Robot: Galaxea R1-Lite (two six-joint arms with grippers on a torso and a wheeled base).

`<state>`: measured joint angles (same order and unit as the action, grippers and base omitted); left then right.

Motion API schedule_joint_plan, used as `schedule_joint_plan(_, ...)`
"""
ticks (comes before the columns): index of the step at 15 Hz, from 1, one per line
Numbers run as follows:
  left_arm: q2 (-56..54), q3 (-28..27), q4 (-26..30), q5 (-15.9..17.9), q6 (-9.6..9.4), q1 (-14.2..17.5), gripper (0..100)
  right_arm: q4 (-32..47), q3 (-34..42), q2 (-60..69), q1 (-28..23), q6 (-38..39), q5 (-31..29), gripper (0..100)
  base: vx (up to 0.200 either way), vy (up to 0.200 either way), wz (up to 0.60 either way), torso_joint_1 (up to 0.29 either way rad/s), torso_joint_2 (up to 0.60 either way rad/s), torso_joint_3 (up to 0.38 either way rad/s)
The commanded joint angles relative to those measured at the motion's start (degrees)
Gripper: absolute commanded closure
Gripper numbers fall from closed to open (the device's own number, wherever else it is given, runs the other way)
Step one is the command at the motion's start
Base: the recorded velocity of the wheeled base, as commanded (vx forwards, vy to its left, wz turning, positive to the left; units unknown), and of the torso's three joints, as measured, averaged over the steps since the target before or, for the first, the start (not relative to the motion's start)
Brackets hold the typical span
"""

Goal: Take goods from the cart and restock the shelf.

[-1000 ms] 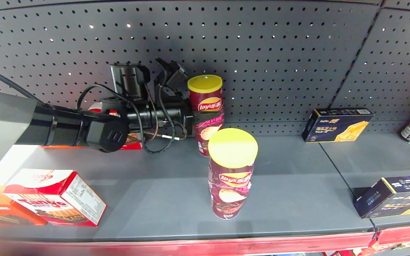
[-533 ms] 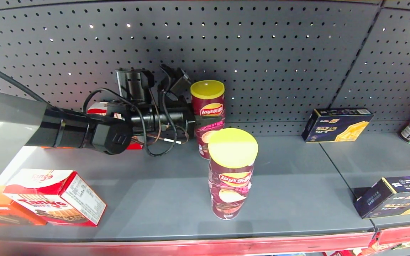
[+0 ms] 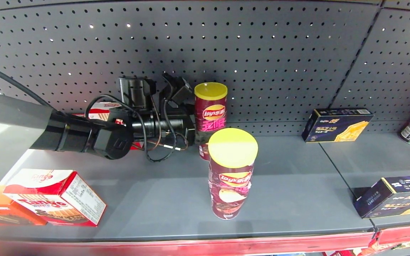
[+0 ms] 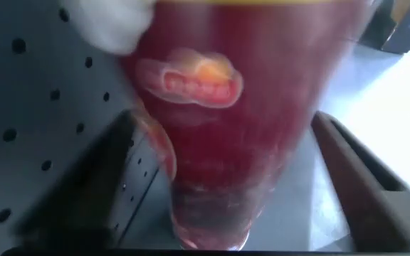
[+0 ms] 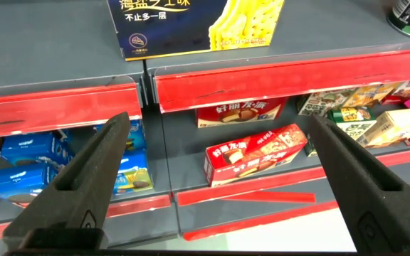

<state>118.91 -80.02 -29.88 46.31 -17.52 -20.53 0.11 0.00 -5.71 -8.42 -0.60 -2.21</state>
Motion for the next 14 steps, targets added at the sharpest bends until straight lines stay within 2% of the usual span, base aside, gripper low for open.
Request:
schedule_joint_plan(1, -1.05, 0.48, 0.17, -0.35, 0.03, 0.31, 0, -0.02, 0.00, -0.10, -0.01, -0.02, 0.01, 0, 0.000, 0.000, 0.00, 0.000, 0.00, 0.000)
schedule_joint_plan(3, -2.63, 1.44, 1.14, -1.22, 0.03, 0.40, 0, 0.07, 0.00, -0.10, -0.01, -0.02, 0.01, 0, 0.000, 0.000, 0.00, 0.000, 0.00, 0.000)
schedule_joint_plan(5, -6.76, 2.85, 6.06, -4.04, -0.06, 0.58, 0, 0.07, 0.00, -0.10, -0.01, -0.02, 0.01, 0, 0.000, 0.000, 0.00, 0.000, 0.00, 0.000)
schedule_joint_plan(6, -7.99, 2.85, 7.73, -5.97, -0.15, 0.58, 0, 0.07, 0.00, -0.10, -0.01, -0.02, 0.01, 0, 0.000, 0.000, 0.00, 0.000, 0.00, 0.000)
schedule_joint_plan(7, -8.25, 2.85, 8.17, -6.50, -0.15, 0.58, 0, 0.07, 0.00, -0.10, -0.01, -0.02, 0.01, 0, 0.000, 0.000, 0.00, 0.000, 0.00, 0.000)
schedule_joint_plan(8, -9.83, 2.68, 10.46, -10.63, -0.15, 0.49, 0, 0.07, 0.00, -0.10, -0.01, -0.02, 0.01, 0, 0.000, 0.000, 0.00, 0.000, 0.00, 0.000)
schedule_joint_plan(9, -10.45, 2.76, 11.42, -13.00, -0.32, 0.49, 0, -0.02, 0.00, -0.10, -0.01, -0.02, 0.01, 0, 0.000, 0.000, 0.00, 0.000, 0.00, 0.000)
schedule_joint_plan(11, -10.98, 2.85, 12.83, -15.29, -3.66, 0.58, 0, -0.02, 0.00, -0.10, -0.01, -0.02, 0.01, 0, 0.000, 0.000, 0.00, 0.000, 0.00, 0.000)
schedule_joint_plan(13, -11.15, 2.85, 14.15, -18.71, -5.42, 0.49, 0, -0.02, 0.00, -0.10, -0.01, -0.02, 0.01, 0, 0.000, 0.000, 0.00, 0.000, 0.00, 0.000)
schedule_joint_plan(14, -11.15, 2.85, 14.15, -18.98, -5.51, 0.40, 0, 0.07, 0.00, -0.10, -0.01, -0.02, 0.01, 0, 0.000, 0.000, 0.00, 0.000, 0.00, 0.000)
